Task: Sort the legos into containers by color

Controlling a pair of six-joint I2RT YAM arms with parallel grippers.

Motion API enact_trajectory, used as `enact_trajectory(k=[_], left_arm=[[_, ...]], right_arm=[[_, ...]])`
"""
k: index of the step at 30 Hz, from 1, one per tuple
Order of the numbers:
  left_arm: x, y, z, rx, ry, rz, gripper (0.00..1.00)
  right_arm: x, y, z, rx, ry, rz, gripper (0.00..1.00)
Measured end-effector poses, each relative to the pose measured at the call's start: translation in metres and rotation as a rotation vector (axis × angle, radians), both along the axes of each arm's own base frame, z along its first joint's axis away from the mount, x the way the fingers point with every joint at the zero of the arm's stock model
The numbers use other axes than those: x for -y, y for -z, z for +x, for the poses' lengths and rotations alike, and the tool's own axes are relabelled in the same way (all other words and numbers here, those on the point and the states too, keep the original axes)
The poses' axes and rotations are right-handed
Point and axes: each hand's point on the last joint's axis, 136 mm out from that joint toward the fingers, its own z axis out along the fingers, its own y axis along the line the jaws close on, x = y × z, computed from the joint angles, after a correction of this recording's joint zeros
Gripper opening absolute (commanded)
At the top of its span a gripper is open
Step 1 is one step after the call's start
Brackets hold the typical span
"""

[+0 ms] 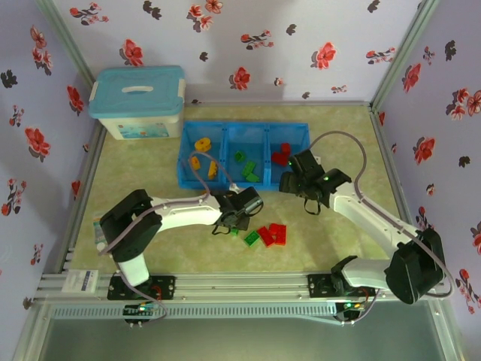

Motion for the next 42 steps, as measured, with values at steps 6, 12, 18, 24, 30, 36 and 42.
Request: enact_trajectory(k=[6, 12, 18, 24, 30, 36, 42], left_arm=[[0.000, -0.004, 0.000, 0.003, 0.000, -0.006, 0.20], [-0.003, -0.019, 0.000, 0.019, 0.008, -0.015, 0.20], [0.011, -0.088, 0.039, 0.123, 0.008, -0.121, 0.21], [0.015, -0.151, 0.110, 0.245, -0.045, -0.205, 0.20], [0.019, -0.152, 0.163, 0.262, -0.067, -0.179, 0.22], [0.020, -0.134, 0.197, 0.234, -0.074, -0.129, 0.25], [0.016, -0.136, 0.214, 0.226, -0.076, -0.109, 0.54]], right_arm=[[0.003, 0.003, -0.004, -0.003, 0.010, 0.005, 0.83], [0.004, 0.000, -0.005, 0.009, 0.014, 0.015, 0.83], [0.007, 0.002, -0.011, 0.014, 0.028, 0.033, 0.83], [0.006, 0.016, -0.027, -0.017, 0.019, 0.043, 0.82], [0.004, 0.024, -0.044, -0.031, -0.007, 0.061, 0.82], [-0.002, 0.028, -0.056, -0.039, -0.033, 0.086, 0.82], [-0.008, 0.030, -0.062, -0.050, -0.058, 0.090, 0.82]])
